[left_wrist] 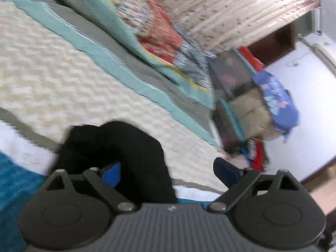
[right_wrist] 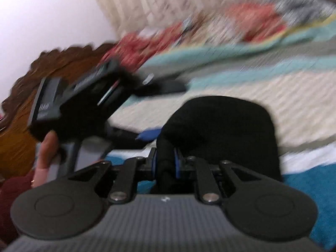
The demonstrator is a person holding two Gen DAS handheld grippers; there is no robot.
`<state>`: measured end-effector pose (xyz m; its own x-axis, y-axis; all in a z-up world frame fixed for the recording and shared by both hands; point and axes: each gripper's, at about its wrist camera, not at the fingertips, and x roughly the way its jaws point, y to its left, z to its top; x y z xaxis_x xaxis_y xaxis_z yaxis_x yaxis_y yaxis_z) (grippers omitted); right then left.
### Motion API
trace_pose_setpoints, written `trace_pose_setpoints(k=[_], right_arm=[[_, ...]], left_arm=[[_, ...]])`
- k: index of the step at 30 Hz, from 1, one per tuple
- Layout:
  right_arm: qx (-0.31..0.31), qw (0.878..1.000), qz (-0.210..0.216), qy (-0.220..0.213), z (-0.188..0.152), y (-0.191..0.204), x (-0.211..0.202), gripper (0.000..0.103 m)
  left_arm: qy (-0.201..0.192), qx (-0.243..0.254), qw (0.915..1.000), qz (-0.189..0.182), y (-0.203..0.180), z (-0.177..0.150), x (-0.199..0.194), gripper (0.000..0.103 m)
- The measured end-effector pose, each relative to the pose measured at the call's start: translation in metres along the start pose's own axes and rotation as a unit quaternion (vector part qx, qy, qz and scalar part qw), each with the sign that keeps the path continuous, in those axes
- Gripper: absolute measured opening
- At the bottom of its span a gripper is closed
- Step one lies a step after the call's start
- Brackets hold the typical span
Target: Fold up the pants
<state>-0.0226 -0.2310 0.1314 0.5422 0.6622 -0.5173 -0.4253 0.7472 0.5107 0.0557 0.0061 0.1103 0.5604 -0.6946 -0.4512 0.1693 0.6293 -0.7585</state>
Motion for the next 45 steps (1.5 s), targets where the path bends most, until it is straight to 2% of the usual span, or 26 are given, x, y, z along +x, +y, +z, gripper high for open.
trace_pose_setpoints(k=[3,5,6,9,10,12,14,15,16,17,18,19,21,22,23,24,26,29,31,34,36,37,39,41,42,45], right_arm=[[0.0,0.997,-0.001,0.074,-0.023,-0.011,0.049,0.024],[0.009,0.993,-0.005,0.12,-0.04,-0.028,0.071,0.024],[0.019,0.993,0.008,0.115,-0.04,-0.033,0.069,0.027],[0.044,0.99,0.082,0.105,-0.022,-0.042,0.047,0.063],[0.049,0.99,0.098,0.086,-0.016,-0.047,0.034,0.064],[0.034,0.994,0.095,0.049,-0.007,-0.049,0.01,0.064],[0.012,0.998,0.066,0.015,-0.001,-0.057,-0.016,0.063],[0.007,0.999,0.049,0.004,0.0,-0.062,-0.025,0.058],[0.007,1.0,0.029,-0.006,0.001,-0.071,-0.035,0.045],[0.013,1.0,0.017,-0.007,-0.001,-0.077,-0.04,0.038],[0.023,1.0,0.009,-0.002,-0.004,-0.083,-0.044,0.025],[0.034,0.999,0.006,0.006,-0.007,-0.091,-0.046,0.018],[0.047,0.999,0.002,0.024,-0.017,-0.096,-0.041,0.015],[0.05,0.998,0.001,0.038,-0.023,-0.096,-0.035,0.014],[0.054,0.997,0.003,0.054,-0.03,-0.098,-0.028,0.012],[0.065,0.996,0.007,0.068,-0.034,-0.098,-0.02,0.011],[0.088,0.992,0.014,0.089,-0.039,-0.095,0.001,0.009],[0.056,0.995,0.018,0.083,-0.031,-0.076,0.005,0.011],[0.039,0.996,0.038,0.072,-0.024,-0.065,0.007,0.012],[0.021,0.995,0.051,0.077,-0.027,-0.055,0.019,0.013],[-0.001,0.994,0.035,0.102,-0.042,-0.057,0.032,0.011],[-0.013,0.993,0.03,0.116,-0.049,-0.057,0.036,0.01],[-0.008,0.993,0.047,0.107,-0.048,-0.06,0.024,0.013],[0.015,0.994,0.073,0.084,-0.041,-0.068,0.004,0.029],[0.024,0.994,0.079,0.066,-0.038,-0.075,-0.007,0.043],[0.041,0.997,0.058,0.012,-0.032,-0.094,-0.043,0.053]], left_arm=[[-0.007,-0.011,0.9971,0.074,0.027,-0.007,-0.013,0.093],[-0.007,-0.037,0.9947,0.096,0.046,-0.014,-0.022,0.093],[-0.007,-0.049,0.9944,0.093,0.052,-0.016,-0.027,0.093],[-0.014,-0.07,0.9935,0.089,0.065,-0.02,-0.038,0.093],[-0.015,-0.072,0.9936,0.086,0.065,-0.019,-0.041,0.093],[-0.014,-0.07,0.9947,0.074,0.063,-0.02,-0.042,0.093],[-0.009,-0.058,0.9964,0.061,0.057,-0.023,-0.042,0.092],[-0.002,-0.049,0.9971,0.059,0.053,-0.025,-0.038,0.09],[0.007,-0.037,0.9975,0.059,0.049,-0.028,-0.035,0.084],[0.014,-0.024,0.9978,0.061,0.045,-0.032,-0.032,0.07],[0.022,-0.009,0.9977,0.064,0.04,-0.035,-0.028,0.064],[0.032,0.007,0.9972,0.068,0.035,-0.039,-0.023,0.056],[0.053,0.035,0.9941,0.088,0.029,-0.046,-0.011,0.053],[0.064,0.043,0.9917,0.103,0.029,-0.049,-0.005,0.042],[0.071,0.045,0.9901,0.112,0.03,-0.051,-0.001,0.023],[0.072,0.044,0.9898,0.115,0.032,-0.05,0.003,0.015],[0.061,0.032,0.9915,0.11,0.037,-0.044,-0.002,0.013],[0.03,0.052,0.9945,0.086,0.026,-0.03,-0.017,0.012],[0.009,0.068,0.9941,0.084,0.018,-0.021,-0.026,0.012],[0.023,0.052,0.9908,0.122,0.027,-0.017,-0.02,0.014],[0.062,0.06,0.9809,0.174,0.042,-0.028,-0.003,0.019],[0.073,0.06,0.9768,0.192,0.05,-0.034,0.002,0.027],[0.065,0.041,0.9807,0.18,0.057,-0.041,-0.006,0.032],[0.049,0.033,0.9854,0.16,0.058,-0.039,-0.018,0.047],[0.036,0.032,0.9869,0.154,0.058,-0.037,-0.026,0.05],[0.017,0.017,0.9898,0.14,0.058,-0.031,-0.044,0.065]])
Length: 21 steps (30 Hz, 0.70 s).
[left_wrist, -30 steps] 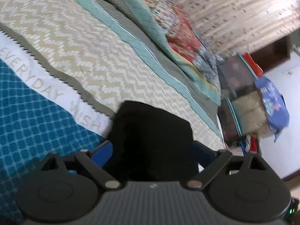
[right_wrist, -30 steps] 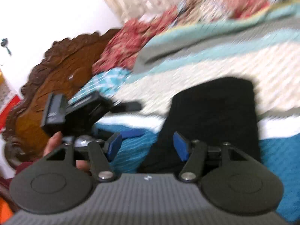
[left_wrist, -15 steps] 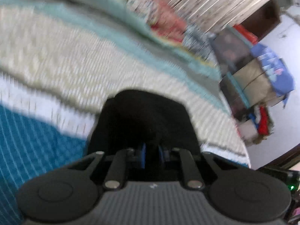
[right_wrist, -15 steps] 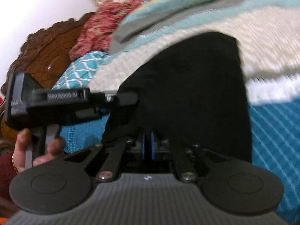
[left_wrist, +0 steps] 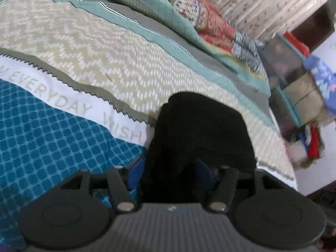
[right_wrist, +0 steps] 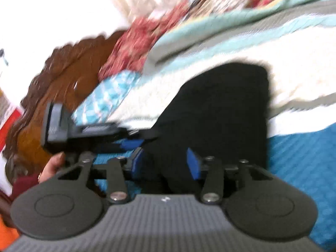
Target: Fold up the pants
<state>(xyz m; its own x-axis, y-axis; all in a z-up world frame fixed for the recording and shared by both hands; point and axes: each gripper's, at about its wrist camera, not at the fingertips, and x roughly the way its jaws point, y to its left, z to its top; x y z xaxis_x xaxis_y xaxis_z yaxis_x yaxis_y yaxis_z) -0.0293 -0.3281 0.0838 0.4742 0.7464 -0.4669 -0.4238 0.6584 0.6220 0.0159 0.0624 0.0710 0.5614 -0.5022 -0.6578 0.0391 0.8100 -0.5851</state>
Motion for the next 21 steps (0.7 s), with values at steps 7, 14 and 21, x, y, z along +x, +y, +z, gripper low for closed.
trace_pose_setpoints(k=[7,14,21], right_arm=[[0.08,0.989,-0.101,-0.068,-0.003,-0.043,-0.038,0.081],[0.139,0.989,-0.039,0.034,-0.027,-0.059,0.017,0.082],[0.051,0.998,-0.023,0.002,0.037,-0.003,0.013,0.052]], left_arm=[[0.034,-0.04,0.9978,-0.042,0.003,-0.009,0.013,0.102],[0.075,-0.047,0.9939,-0.066,-0.006,-0.036,0.061,0.065],[0.031,-0.054,0.989,-0.134,-0.045,0.041,0.046,0.043]])
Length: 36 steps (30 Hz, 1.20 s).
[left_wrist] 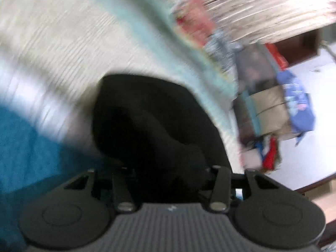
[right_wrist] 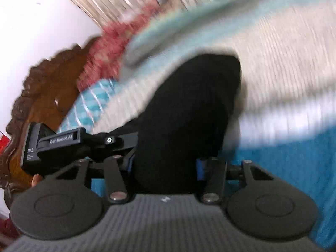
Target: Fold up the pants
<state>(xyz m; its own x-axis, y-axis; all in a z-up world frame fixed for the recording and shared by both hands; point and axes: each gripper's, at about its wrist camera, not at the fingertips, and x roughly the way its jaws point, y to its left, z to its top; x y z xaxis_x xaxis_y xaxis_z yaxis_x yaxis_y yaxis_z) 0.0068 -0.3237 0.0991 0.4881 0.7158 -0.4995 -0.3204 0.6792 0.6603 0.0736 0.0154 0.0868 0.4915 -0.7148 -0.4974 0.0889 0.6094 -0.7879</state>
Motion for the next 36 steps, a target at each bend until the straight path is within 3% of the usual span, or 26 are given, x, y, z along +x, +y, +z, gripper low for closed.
trace_pose_setpoints(k=[4,6,7,8,10,12,13,14,17,21,26,36], right_arm=[[-0.079,0.991,0.0,-0.105,0.059,0.025,-0.016,0.052],[-0.103,0.984,0.0,-0.149,0.083,0.022,-0.018,0.053],[-0.109,0.979,-0.008,-0.169,0.095,0.018,-0.015,0.057],[-0.108,0.978,-0.02,-0.18,0.101,0.006,-0.006,0.06],[-0.091,0.976,-0.08,-0.183,0.115,-0.019,0.02,0.085],[-0.077,0.968,-0.176,-0.163,0.119,-0.042,0.048,0.088],[-0.066,0.961,-0.227,-0.147,0.116,-0.056,0.059,0.087],[-0.052,0.957,-0.249,-0.137,0.113,-0.062,0.067,0.087],[-0.001,0.967,-0.215,-0.139,0.085,-0.077,0.046,0.086],[-0.025,0.967,-0.224,-0.119,0.048,-0.061,0.019,0.086],[-0.022,0.965,-0.237,-0.109,0.017,-0.041,0.018,0.086],[-0.01,0.965,-0.251,-0.078,-0.05,-0.005,0.006,0.086]], left_arm=[[-0.054,0.111,0.9923,-0.01,-0.06,0.05,0.008,0.044],[-0.082,0.14,0.9868,-0.009,-0.08,0.069,0.022,0.046],[-0.092,0.153,0.984,0.001,-0.083,0.078,0.031,0.053],[-0.098,0.162,0.9817,0.023,-0.083,0.086,0.045,0.067],[-0.097,0.172,0.9746,0.105,-0.073,0.095,0.085,0.087],[-0.09,0.164,0.9608,0.205,-0.053,0.097,0.119,0.08],[-0.081,0.162,0.9525,0.245,-0.044,0.093,0.132,0.069],[-0.078,0.157,0.9483,0.265,-0.038,0.088,0.136,0.067],[-0.078,0.138,0.9558,0.247,-0.027,0.065,0.125,0.07],[-0.084,0.179,0.9441,0.264,-0.034,0.037,0.103,0.07],[-0.074,0.214,0.9324,0.282,-0.055,-0.002,0.075,0.075],[-0.079,0.193,0.9291,0.305,-0.065,-0.069,0.028,0.091]])
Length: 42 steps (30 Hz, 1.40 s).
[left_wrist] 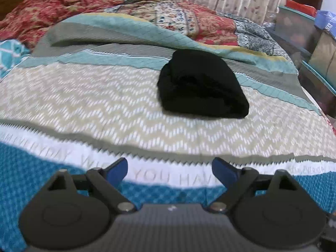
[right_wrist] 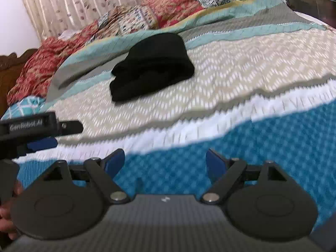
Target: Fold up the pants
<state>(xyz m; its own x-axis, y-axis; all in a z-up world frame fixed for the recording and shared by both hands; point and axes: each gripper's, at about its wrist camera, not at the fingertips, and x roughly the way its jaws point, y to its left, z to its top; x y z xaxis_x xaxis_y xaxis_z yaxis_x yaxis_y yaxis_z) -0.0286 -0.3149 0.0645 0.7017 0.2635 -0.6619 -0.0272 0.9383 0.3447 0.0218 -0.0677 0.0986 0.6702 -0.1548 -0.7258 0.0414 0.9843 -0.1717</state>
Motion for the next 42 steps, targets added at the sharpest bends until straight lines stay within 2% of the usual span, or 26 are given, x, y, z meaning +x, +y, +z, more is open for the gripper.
trace_pose_setpoints(k=[3,7,8,14,18,21,26,28,31,34,36,39,42], right_arm=[[-0.002,1.0,-0.007,0.011,-0.01,0.003,-0.006,0.087],[0.022,1.0,-0.017,0.002,-0.012,0.002,-0.015,0.087],[0.024,1.0,-0.02,-0.002,-0.013,0.003,-0.019,0.088],[0.033,0.999,-0.017,-0.014,-0.024,0.009,-0.04,0.091],[0.042,0.998,-0.03,-0.026,-0.032,0.016,-0.056,0.093],[0.054,0.997,-0.03,-0.04,-0.035,0.018,-0.07,0.094],[0.063,0.995,-0.036,-0.067,-0.039,0.018,-0.098,0.096],[0.06,0.996,-0.034,-0.057,-0.039,0.016,-0.104,0.096],[0.052,0.998,-0.013,-0.027,-0.03,0.011,-0.11,0.096],[0.044,0.998,-0.019,-0.041,-0.023,0.009,-0.119,0.096],[0.052,0.997,-0.015,-0.048,-0.021,0.008,-0.122,0.098],[0.061,0.997,-0.004,-0.047,-0.024,0.01,-0.119,0.099],[0.057,0.998,-0.011,-0.039,-0.034,0.017,-0.115,0.099]], left_arm=[[0.007,-0.007,0.9999,0.011,0.002,-0.012,-0.008,0.093],[0.014,-0.002,0.9996,0.022,0.0,-0.03,-0.021,0.1],[0.01,0.001,0.9996,0.026,0.0,-0.035,-0.026,0.103],[-0.037,0.03,0.9977,0.049,-0.01,-0.054,-0.067,0.103],[-0.052,0.037,0.9941,0.088,-0.016,-0.06,-0.091,0.103],[-0.045,0.029,0.9949,0.086,-0.018,-0.067,-0.109,0.103],[-0.055,0.02,0.9945,0.086,-0.025,-0.08,-0.144,0.103],[-0.052,0.03,0.9962,0.064,-0.028,-0.083,-0.155,0.103],[-0.056,0.042,0.9975,0.001,-0.028,-0.08,-0.168,0.103],[-0.084,0.075,0.9932,0.028,-0.039,-0.077,-0.172,0.103],[-0.082,0.094,0.9911,0.046,-0.044,-0.073,-0.168,0.103],[-0.068,0.082,0.9925,0.06,-0.044,-0.071,-0.164,0.103],[-0.076,0.066,0.9922,0.072,-0.039,-0.073,-0.167,0.103]])
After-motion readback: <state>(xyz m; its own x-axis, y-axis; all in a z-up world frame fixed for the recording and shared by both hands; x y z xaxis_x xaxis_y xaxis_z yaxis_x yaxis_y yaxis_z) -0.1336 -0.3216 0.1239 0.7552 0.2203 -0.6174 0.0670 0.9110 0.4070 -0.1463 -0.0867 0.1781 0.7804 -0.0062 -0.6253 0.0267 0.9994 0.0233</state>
